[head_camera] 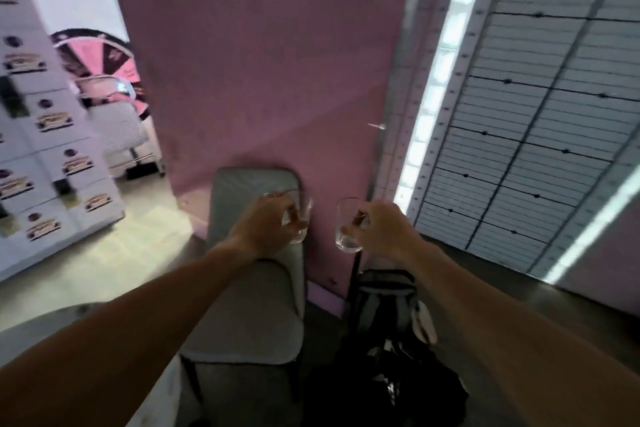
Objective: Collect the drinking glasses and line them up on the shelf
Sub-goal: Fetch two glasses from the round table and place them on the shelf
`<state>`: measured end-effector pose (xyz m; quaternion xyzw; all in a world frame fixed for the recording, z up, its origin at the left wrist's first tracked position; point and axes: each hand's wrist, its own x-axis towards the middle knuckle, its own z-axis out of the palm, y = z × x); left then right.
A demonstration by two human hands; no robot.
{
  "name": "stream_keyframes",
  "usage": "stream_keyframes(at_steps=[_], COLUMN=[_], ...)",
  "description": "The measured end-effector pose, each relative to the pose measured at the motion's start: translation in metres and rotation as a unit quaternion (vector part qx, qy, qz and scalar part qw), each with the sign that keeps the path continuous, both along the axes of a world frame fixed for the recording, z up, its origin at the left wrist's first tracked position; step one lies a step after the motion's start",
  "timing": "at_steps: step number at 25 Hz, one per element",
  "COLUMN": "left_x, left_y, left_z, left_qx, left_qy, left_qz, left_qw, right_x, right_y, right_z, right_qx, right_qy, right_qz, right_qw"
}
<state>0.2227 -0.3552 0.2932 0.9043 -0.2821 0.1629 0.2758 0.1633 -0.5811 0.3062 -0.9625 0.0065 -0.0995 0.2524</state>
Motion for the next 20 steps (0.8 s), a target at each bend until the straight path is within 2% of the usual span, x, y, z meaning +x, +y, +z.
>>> stream_keyframes(at_steps=[4,7,12,20], left_x=[-0.061,-0.106,-0.191,-0.275], left_y=[-0.122,-0.199,-0.326,-0.483], left_z=[0.001,0.002,0.008,-0.005], left_qx=[0.033,0.031,0.033,0.07], left_qy=[-0.008,0.01,0.028,0.037], left_qz=[-0.124,-0.174,-0.291,-0.418], left_qw=[0.992,0.984,0.956,0.905], right_x=[-0.112,-0.191,-0.317,-0.432], right_y=[-0.101,-0.161,-0.253,-0.353], right_z=[0.015,0.02,0.022,0.007], right_qx=[0.007,0.005,0.012,0.038], right_qy=[-0.024,-0.013,-0.005,-0.013], right_qz=[-0.085,-0.161,-0.296,-0.435], right_qw=[0.996,0.987,0.955,0.9])
